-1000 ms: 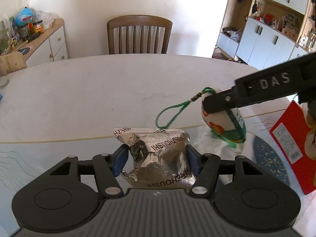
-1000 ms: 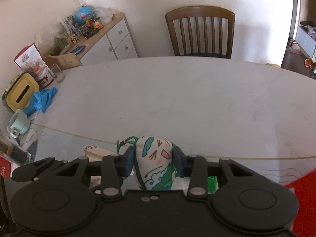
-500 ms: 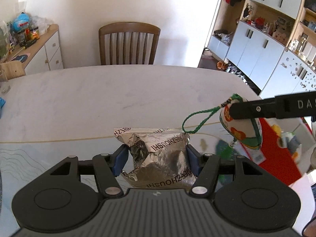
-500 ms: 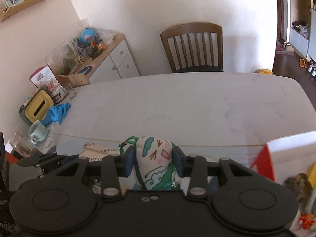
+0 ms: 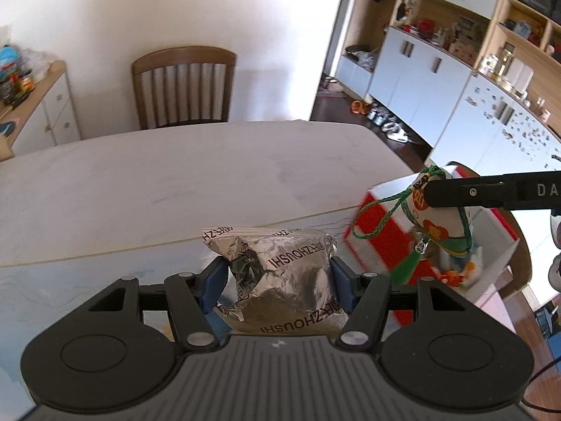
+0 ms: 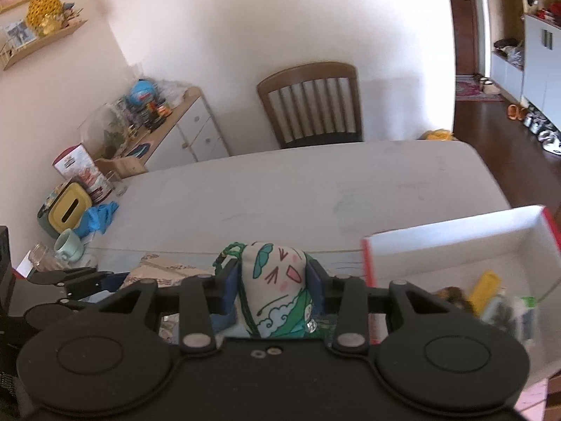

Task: Organize objects
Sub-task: 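Carry the snack bag and cartoon pouch over the box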

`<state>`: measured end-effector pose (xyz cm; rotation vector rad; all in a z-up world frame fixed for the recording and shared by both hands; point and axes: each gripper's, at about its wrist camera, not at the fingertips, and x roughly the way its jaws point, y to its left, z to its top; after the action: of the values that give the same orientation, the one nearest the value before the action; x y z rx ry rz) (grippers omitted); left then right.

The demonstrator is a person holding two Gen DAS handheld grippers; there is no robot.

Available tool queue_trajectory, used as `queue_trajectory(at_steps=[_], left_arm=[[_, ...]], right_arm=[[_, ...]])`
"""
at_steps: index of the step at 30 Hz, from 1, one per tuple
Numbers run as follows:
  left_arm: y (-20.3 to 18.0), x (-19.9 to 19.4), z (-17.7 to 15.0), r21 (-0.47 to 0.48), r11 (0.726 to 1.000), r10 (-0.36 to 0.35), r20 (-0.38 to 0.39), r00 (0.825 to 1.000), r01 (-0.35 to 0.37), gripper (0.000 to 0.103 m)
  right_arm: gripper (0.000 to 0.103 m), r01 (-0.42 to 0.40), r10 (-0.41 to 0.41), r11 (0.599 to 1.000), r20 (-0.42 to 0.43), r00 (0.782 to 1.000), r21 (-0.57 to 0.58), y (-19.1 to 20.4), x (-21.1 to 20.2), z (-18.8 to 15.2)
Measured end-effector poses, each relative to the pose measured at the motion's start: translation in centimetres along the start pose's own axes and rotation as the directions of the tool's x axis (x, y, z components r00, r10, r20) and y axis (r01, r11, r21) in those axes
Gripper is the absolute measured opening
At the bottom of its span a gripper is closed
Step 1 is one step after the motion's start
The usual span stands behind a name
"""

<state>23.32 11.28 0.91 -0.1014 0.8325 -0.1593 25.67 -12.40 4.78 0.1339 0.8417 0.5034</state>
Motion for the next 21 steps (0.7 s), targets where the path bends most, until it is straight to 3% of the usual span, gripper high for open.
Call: queue_trajectory(at_steps=[13, 21], left_arm=[[-11.7, 2.4, 2.9, 0.124, 0.991, -0.062, 0.012, 0.998, 0.06, 0.063], [-18.4, 5.9, 3.4, 0.185, 0.978, -0.091, -0.016, 0.996, 0.092, 0.063]], right_arm=[[0.039, 0.081, -0.083, 0.996, 0.059, 0.995, 0.037, -9.1, -5.1, 0.5], [0.039, 0.131, -0.135, 0.989, 0.046, 0.99, 0.066, -14.7, -6.2, -0.3]])
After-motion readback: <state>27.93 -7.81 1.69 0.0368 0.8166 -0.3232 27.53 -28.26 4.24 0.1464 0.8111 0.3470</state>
